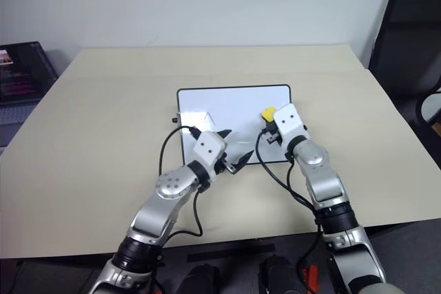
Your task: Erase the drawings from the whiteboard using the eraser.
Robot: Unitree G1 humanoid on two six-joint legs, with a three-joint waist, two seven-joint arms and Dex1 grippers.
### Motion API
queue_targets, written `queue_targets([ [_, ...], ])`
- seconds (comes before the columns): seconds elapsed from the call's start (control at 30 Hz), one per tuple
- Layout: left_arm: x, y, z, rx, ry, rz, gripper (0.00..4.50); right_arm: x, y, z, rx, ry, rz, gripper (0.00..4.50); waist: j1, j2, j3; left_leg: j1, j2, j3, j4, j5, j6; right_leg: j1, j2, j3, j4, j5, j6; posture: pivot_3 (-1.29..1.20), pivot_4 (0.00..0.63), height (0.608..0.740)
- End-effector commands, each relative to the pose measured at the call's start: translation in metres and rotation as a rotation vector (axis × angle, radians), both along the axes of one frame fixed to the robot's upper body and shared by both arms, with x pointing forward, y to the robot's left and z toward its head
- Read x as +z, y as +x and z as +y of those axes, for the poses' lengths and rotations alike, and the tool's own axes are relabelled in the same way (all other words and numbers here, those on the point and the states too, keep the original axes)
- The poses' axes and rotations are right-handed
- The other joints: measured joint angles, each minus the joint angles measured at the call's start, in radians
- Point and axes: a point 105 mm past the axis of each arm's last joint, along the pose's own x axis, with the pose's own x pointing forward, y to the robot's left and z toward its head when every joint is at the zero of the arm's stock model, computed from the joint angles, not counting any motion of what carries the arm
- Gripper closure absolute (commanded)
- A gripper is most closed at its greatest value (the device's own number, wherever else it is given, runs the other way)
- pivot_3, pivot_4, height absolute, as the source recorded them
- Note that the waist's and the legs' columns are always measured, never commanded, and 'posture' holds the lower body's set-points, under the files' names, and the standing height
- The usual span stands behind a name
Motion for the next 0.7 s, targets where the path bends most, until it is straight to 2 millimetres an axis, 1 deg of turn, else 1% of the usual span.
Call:
queue_targets([
  [0.03, 0.015, 0.001, -0.004, -0.013, -0.019, -0.060, 0.00, 0.011, 0.001, -0.011, -0.034, 0.053, -0.030, 3.28, 0.000, 0.000, 0.000, 0.000, 0.000, 0.000, 0.000, 0.000, 0.000, 0.000, 0.000, 0.000, 0.000, 0.000, 0.000, 0.00, 0.150, 0.740],
  [0.13, 0.015, 0.001, -0.006, -0.021, -0.022, -0.058, 0.00, 0.025, -0.002, -0.009, -0.011, 0.094, -0.081, 3.28, 0.000, 0.000, 0.000, 0.000, 0.000, 0.000, 0.000, 0.000, 0.000, 0.000, 0.000, 0.000, 0.000, 0.000, 0.000, 0.00, 0.150, 0.740],
  [0.2, 0.013, -0.001, -0.007, -0.036, -0.028, -0.044, 0.00, 0.032, -0.008, -0.007, 0.030, 0.176, -0.094, 3.28, 0.001, 0.000, 0.000, -0.001, 0.000, 0.000, 0.000, 0.000, 0.000, -0.001, 0.000, 0.000, -0.001, 0.000, 0.000, 0.00, 0.150, 0.740],
  [0.3, 0.010, -0.002, -0.006, -0.044, -0.026, -0.034, 0.00, 0.035, -0.019, -0.010, 0.072, 0.197, -0.108, 3.28, 0.001, 0.000, 0.000, -0.003, 0.000, -0.001, -0.001, 0.000, 0.000, -0.002, 0.000, 0.000, -0.002, 0.000, 0.000, 0.00, 0.150, 0.740],
  [0.47, 0.005, -0.003, -0.002, -0.042, -0.008, -0.028, 0.00, 0.019, -0.048, -0.025, 0.173, 0.195, -0.068, 3.28, 0.003, 0.000, 0.000, -0.003, 0.000, -0.001, -0.001, 0.000, 0.000, -0.001, 0.000, 0.000, -0.004, 0.000, 0.000, 0.00, 0.150, 0.740],
  [0.53, 0.003, -0.003, 0.001, -0.036, -0.002, -0.024, 0.00, 0.012, -0.058, -0.029, 0.214, 0.227, -0.038, 3.28, 0.002, 0.000, 0.000, -0.003, 0.000, -0.001, -0.001, 0.000, 0.000, -0.001, 0.000, 0.000, -0.004, 0.000, 0.000, 0.00, 0.150, 0.740],
  [0.57, 0.003, -0.003, 0.002, -0.033, -0.001, -0.023, 0.00, 0.008, -0.062, -0.030, 0.235, 0.199, -0.036, 3.28, 0.002, 0.000, 0.000, -0.003, 0.000, -0.001, -0.001, 0.000, 0.000, -0.001, 0.000, 0.000, -0.003, 0.000, 0.000, 0.00, 0.150, 0.740],
  [0.63, 0.002, -0.003, 0.004, -0.030, 0.001, -0.022, 0.00, -0.001, -0.067, -0.031, 0.259, 0.145, -0.033, 3.28, 0.000, 0.000, 0.000, -0.003, 0.000, -0.001, -0.001, 0.000, 0.000, -0.001, 0.000, -0.001, -0.003, 0.000, 0.000, 0.00, 0.150, 0.740],
  [0.7, 0.002, -0.002, 0.005, -0.027, 0.004, -0.024, 0.00, -0.008, -0.067, -0.032, 0.256, 0.123, -0.031, 3.28, -0.004, 0.000, 0.000, -0.003, 0.000, 0.000, -0.001, 0.000, 0.000, -0.001, 0.000, 0.000, -0.002, 0.000, 0.000, 0.00, 0.150, 0.740],
])
